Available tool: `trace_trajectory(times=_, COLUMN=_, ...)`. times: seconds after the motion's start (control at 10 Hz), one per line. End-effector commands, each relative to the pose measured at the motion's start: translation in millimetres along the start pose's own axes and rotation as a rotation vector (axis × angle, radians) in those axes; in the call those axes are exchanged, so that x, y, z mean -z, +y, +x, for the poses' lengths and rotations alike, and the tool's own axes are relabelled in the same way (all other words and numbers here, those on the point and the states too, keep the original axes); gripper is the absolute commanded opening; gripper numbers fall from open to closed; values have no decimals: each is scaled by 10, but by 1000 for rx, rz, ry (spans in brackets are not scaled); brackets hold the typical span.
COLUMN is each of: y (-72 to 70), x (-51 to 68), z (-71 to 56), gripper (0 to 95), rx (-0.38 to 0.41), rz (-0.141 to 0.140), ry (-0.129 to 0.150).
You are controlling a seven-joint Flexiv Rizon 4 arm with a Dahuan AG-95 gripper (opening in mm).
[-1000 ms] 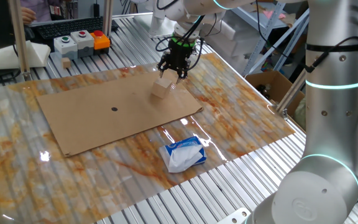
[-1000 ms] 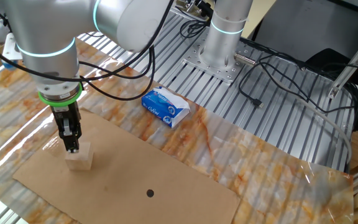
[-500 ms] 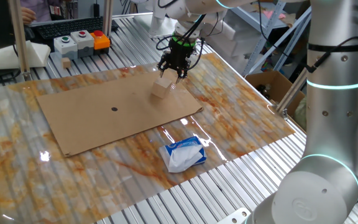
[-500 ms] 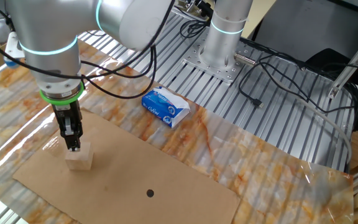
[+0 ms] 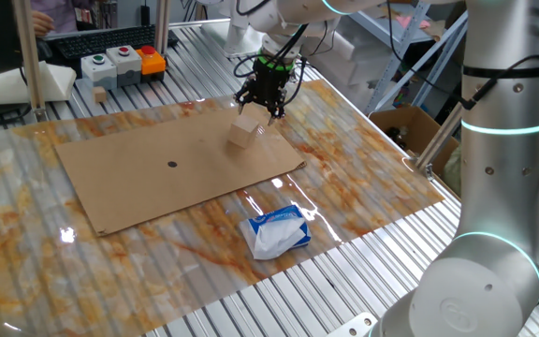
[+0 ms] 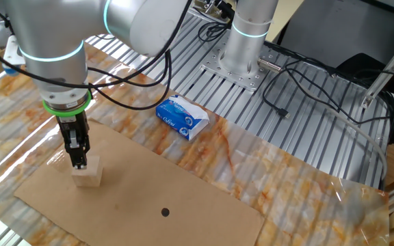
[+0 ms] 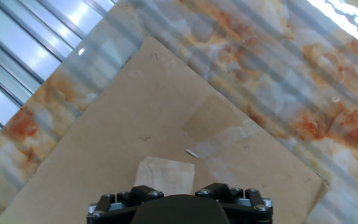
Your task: Hold a small block with the gripper and sweep it from left to right on the table
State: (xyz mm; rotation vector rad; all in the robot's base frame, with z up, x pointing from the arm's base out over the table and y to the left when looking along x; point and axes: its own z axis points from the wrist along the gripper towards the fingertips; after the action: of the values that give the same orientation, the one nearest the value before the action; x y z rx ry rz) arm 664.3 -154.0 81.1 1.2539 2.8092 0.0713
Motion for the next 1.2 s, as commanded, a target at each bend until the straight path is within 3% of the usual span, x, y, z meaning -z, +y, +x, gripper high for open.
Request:
trace_trajectory(times=0.1, y=7, x=-3, z=-7, gripper=760, rx=0, rz=1, ry=5)
trace_trajectory(times=0.3, y=7, x=-3, z=-7, gripper=760, rx=-4, rz=0, ry=4)
trace_trajectory(times=0.5, y=7, x=-3, z=-7, gripper=760, rx=-65, rz=-4, ry=-4)
trace_trajectory(times=0.6, y=7, x=-3, z=-7, gripper=950, rx=-63, rz=-2, ry=-4)
trace_trajectory(times=1.0, y=7, x=-3, z=-7, gripper=950, rx=-37, rz=-4, ry=18)
trace_trajectory(times=1.2, y=7, x=-3, z=-7, gripper=950, rx=-46, rz=3, ry=11)
